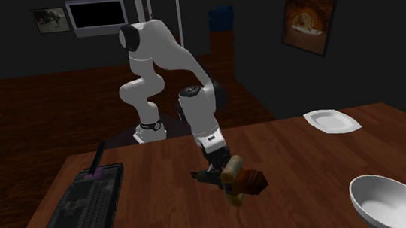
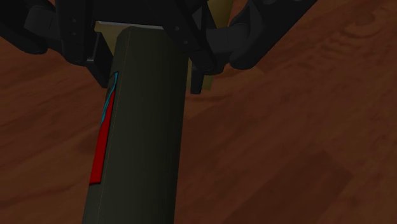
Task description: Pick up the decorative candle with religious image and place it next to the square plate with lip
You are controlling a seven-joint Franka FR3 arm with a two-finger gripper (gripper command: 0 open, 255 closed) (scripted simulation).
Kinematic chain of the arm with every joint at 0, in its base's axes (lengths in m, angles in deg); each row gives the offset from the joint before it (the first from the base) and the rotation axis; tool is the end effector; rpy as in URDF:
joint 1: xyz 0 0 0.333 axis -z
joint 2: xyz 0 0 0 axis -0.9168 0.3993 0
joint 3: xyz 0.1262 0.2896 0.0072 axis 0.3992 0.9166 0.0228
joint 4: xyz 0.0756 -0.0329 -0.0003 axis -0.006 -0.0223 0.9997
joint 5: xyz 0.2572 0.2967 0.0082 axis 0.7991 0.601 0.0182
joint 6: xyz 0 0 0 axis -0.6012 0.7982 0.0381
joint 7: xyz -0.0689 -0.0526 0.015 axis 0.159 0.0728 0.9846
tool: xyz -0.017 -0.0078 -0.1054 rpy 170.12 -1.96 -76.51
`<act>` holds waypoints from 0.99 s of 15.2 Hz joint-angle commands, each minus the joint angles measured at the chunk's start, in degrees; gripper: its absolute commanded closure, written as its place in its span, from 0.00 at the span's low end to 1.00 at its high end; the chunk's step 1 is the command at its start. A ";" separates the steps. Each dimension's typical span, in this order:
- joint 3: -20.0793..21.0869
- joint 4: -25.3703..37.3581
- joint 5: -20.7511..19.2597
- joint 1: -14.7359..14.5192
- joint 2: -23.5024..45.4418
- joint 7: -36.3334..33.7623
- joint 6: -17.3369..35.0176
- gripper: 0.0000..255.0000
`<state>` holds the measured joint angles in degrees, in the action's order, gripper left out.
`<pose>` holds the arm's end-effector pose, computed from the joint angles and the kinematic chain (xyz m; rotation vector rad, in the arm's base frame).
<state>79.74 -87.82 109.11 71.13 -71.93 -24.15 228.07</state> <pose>0.5940 -0.1593 0.3250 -3.0591 -0.3187 -0.4913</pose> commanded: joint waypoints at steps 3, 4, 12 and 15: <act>-0.67 0.60 -1.54 -0.43 -2.06 -1.42 -2.44 1.00; -0.81 0.80 -1.90 -0.51 -2.51 -1.75 -3.06 1.00; -1.67 2.87 -4.53 -0.98 -5.81 -4.20 -8.19 1.00; -1.89 3.86 -5.38 -1.09 -6.89 -5.01 -10.17 1.00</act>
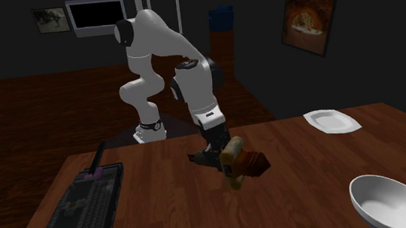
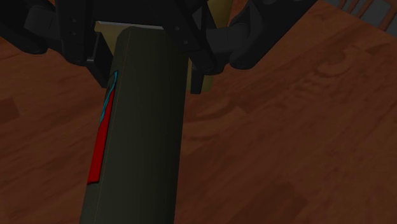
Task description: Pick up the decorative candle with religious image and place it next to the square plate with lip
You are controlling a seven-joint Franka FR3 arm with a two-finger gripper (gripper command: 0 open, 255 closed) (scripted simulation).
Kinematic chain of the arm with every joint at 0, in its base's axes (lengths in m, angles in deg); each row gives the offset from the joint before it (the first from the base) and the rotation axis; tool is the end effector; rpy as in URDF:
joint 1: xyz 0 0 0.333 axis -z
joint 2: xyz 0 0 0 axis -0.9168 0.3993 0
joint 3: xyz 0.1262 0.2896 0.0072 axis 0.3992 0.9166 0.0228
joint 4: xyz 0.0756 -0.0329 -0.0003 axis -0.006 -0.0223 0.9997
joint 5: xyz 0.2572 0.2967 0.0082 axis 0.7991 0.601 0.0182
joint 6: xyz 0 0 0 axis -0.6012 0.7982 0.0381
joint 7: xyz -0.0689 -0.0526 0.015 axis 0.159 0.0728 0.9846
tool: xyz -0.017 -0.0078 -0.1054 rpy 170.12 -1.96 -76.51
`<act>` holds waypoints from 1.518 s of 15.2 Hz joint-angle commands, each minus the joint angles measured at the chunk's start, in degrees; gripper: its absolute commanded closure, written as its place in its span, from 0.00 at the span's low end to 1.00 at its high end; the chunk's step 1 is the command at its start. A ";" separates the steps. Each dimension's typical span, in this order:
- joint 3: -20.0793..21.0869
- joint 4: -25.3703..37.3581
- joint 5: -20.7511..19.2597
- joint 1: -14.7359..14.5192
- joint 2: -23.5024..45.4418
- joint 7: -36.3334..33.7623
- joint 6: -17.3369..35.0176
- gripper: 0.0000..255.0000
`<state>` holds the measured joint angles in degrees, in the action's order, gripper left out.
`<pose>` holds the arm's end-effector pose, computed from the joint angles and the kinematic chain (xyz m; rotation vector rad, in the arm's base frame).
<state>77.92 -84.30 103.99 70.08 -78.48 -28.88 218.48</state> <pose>0.5936 -0.1591 0.4052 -3.0589 -0.3195 -0.4919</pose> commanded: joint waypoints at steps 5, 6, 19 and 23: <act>-0.35 2.26 -1.51 -0.17 -1.92 -1.50 -3.95 1.00; -0.40 2.69 -1.74 -0.18 -2.21 -1.73 -4.63 1.00; -0.79 9.43 -3.98 -0.25 -4.87 -4.20 -13.78 1.00; -0.30 10.00 -4.87 -1.01 -5.82 -6.05 -15.03 1.00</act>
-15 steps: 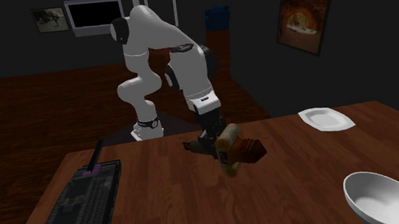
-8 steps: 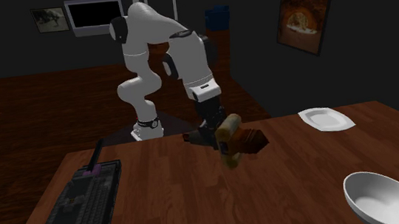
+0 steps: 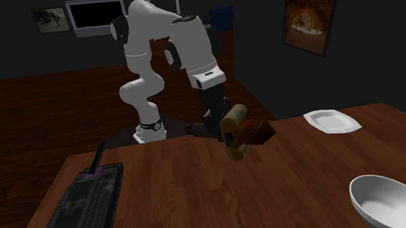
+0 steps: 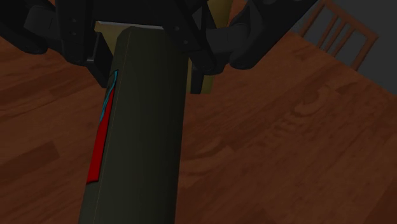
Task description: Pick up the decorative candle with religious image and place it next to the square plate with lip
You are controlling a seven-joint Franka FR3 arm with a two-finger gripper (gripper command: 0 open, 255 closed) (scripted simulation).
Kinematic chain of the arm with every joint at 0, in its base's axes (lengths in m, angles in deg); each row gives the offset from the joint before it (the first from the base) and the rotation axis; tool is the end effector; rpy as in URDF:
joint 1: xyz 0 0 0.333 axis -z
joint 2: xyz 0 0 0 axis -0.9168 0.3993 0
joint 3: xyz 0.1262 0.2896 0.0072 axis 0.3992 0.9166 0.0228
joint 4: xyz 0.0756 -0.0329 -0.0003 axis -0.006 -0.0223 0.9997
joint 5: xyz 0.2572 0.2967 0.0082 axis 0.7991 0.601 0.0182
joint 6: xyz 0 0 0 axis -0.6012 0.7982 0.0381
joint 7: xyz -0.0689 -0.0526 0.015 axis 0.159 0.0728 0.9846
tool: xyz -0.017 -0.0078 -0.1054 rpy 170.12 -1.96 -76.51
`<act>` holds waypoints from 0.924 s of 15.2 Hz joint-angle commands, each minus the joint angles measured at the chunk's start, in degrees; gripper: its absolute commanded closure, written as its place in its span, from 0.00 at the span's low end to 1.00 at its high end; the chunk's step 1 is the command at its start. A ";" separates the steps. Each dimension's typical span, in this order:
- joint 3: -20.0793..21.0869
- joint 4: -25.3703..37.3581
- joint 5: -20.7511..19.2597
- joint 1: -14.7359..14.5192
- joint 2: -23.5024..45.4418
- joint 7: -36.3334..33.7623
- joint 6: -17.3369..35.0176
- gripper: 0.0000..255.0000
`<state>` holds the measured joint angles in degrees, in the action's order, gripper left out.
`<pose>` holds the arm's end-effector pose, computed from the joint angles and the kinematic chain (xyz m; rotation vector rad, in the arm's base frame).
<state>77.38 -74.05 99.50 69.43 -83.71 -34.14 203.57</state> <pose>0.5946 -0.1521 0.5196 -3.0592 -0.3193 -0.4914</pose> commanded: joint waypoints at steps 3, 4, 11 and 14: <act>1.92 -2.47 -2.16 -2.63 -2.31 -5.32 1.03 1.00; 2.51 -3.07 -2.73 -3.36 -2.77 -6.85 1.35 1.00; 6.87 -5.30 -6.48 -8.21 -4.47 -17.68 2.83 1.00; 8.79 -5.23 -8.02 -10.22 -4.39 -22.33 3.07 1.00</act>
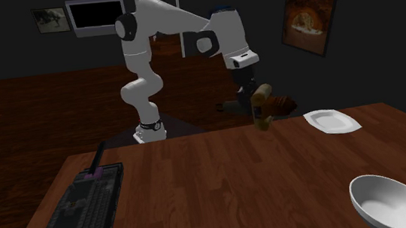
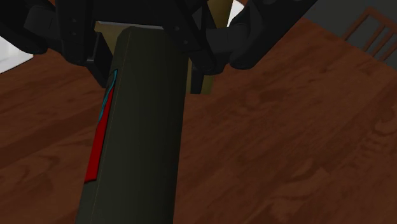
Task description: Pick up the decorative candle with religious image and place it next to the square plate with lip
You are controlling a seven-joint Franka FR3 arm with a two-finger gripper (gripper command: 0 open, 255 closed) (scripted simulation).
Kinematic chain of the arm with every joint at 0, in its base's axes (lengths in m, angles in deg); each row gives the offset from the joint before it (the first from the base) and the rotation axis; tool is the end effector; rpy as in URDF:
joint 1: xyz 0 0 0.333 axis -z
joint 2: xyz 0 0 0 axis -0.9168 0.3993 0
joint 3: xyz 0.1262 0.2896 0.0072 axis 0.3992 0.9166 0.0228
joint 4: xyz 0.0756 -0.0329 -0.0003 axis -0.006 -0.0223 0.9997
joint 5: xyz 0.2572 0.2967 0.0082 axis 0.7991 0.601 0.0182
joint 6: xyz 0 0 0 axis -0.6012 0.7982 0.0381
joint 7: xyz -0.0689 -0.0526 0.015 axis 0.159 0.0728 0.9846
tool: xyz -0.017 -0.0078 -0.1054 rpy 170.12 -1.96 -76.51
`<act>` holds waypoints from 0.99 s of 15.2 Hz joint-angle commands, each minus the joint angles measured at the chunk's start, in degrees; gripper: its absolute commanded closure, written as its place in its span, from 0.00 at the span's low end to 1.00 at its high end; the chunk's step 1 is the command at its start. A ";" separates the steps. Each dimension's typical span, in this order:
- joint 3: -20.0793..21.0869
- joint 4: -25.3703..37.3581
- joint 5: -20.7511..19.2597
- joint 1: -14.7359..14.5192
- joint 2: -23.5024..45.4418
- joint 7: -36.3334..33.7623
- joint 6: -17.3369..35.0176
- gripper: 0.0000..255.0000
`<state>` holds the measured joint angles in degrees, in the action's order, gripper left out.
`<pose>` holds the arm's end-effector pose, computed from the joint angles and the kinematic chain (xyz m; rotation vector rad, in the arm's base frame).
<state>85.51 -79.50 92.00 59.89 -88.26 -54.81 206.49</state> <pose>0.5905 0.0254 0.5236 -3.0595 -0.3215 -0.4898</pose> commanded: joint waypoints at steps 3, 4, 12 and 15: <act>2.54 0.92 -2.05 -2.67 0.73 -6.30 0.15 1.00; 3.17 1.29 -2.57 -3.33 1.02 -7.83 0.10 1.00; 7.68 6.77 -6.91 -8.88 5.26 -19.83 -1.35 1.00; 9.11 10.05 -8.63 -11.11 7.72 -24.11 -2.44 1.00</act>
<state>94.14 -70.82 83.99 49.56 -81.40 -77.36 204.54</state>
